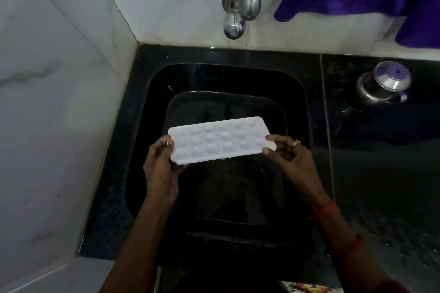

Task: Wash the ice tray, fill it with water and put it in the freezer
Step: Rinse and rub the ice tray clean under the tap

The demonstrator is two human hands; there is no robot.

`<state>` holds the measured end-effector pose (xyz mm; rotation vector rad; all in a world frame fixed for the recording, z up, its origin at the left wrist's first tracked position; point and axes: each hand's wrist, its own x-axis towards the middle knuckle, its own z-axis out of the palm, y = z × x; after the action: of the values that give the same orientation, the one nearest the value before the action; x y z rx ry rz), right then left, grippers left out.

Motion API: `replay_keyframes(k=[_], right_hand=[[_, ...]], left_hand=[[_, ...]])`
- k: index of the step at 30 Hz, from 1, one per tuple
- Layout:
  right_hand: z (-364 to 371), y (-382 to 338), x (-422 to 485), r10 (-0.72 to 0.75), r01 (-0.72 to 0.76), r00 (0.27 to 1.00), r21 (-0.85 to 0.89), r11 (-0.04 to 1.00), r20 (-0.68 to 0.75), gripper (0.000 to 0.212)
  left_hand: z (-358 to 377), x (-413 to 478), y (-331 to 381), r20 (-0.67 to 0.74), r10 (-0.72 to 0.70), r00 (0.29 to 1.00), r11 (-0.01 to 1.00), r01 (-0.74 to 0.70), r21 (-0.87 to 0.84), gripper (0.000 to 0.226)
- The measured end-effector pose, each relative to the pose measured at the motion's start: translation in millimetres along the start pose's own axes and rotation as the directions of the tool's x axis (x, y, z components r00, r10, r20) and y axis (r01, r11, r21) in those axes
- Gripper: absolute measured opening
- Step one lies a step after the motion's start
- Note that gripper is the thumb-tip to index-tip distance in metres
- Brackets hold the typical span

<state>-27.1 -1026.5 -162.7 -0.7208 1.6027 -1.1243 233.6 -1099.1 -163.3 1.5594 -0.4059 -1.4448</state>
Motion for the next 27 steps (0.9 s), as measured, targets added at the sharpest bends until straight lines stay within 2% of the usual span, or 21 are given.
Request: replay_keyframes(k=[4,8,14,16,21,27], right_hand=[[6,5,3,-0.016,0.015,0.999,0.013,1.0,0.034,0.037],[9,6,8,-0.027,0.029,0.999,-0.048,0.998,0.037,0.045],[5,-8,26,-0.028,0.039,0.997,-0.139,0.989,0.078,0.058],[8,-24,40,-0.054,0.064,0.995,-0.131,0.989,0.079,0.054],[18,-77,101,-0.166,0.167,0.986,-0.152,0.974,0.019,0.029],[56,-158,159,-0.067,0.075,0.993,-0.082,0.994,0.099,0.018]], left_hand=[[10,1,3,-0.078,-0.019,0.997,0.998,0.014,-0.067,0.03],[17,5,9,-0.065,-0.136,0.989,0.989,0.133,-0.059,0.033],[24,13,21,-0.039,-0.153,0.987,0.985,0.149,-0.092,0.035],[26,17,23,-0.04,-0.129,0.991,0.988,0.125,-0.092,0.038],[31,23,29,-0.036,-0.078,0.996,0.994,0.075,-0.083,0.037],[40,24,32,-0.026,-0.068,0.997,0.994,0.066,-0.09,0.034]])
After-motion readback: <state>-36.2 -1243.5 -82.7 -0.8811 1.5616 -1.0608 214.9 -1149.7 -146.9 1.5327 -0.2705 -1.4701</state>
